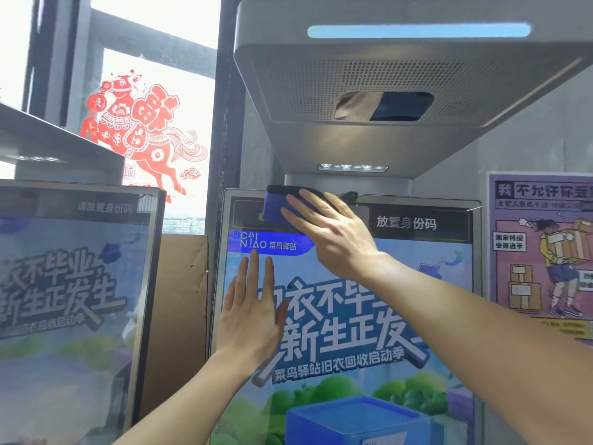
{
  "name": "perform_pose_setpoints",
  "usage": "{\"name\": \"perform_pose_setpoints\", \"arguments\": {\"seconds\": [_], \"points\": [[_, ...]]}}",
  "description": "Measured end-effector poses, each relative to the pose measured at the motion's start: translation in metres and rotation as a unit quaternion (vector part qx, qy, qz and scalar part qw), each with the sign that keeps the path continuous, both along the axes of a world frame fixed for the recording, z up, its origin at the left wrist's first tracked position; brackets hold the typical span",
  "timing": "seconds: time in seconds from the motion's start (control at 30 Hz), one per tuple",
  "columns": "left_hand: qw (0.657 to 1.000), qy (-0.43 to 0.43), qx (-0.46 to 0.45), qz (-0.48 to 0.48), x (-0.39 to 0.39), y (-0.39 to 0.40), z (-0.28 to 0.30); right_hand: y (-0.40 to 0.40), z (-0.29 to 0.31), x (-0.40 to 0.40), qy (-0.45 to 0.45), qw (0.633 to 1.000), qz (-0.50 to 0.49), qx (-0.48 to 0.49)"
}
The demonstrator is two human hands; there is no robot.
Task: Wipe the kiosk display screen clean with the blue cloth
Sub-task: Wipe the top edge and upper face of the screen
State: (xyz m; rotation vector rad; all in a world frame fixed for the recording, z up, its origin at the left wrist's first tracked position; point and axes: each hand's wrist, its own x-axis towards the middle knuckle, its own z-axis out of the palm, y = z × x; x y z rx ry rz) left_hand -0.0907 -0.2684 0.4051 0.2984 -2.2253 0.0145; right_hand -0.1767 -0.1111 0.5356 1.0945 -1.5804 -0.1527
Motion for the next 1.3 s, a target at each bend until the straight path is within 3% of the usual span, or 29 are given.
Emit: {"name": "perform_pose_setpoints", "arguments": {"seconds": [0.33,0.6,0.77,0.93,1.3], "points": [[1.000,-0.024,0.014,0.005,0.001,0.006,0.005,0.024,-0.016,-0.003,0.045,0.995,-0.020,0.084],[1.000,-0.012,0.025,-0.007,0.000,0.011,0.005,0.045,0.007,-0.006,0.073,0.997,-0.031,0.005],[1.000,0.003,0.019,-0.014,0.001,0.021,0.006,0.048,0.004,-0.005,0.046,0.997,-0.054,-0.018],[0.999,-0.036,-0.019,0.002,-0.002,0.040,0.006,0.047,-0.014,0.001,-0.020,0.998,-0.045,-0.030],[0.995,-0.095,-0.015,0.018,-0.012,0.065,-0.001,0.080,-0.031,-0.010,-0.026,0.994,-0.093,0.047]]}}
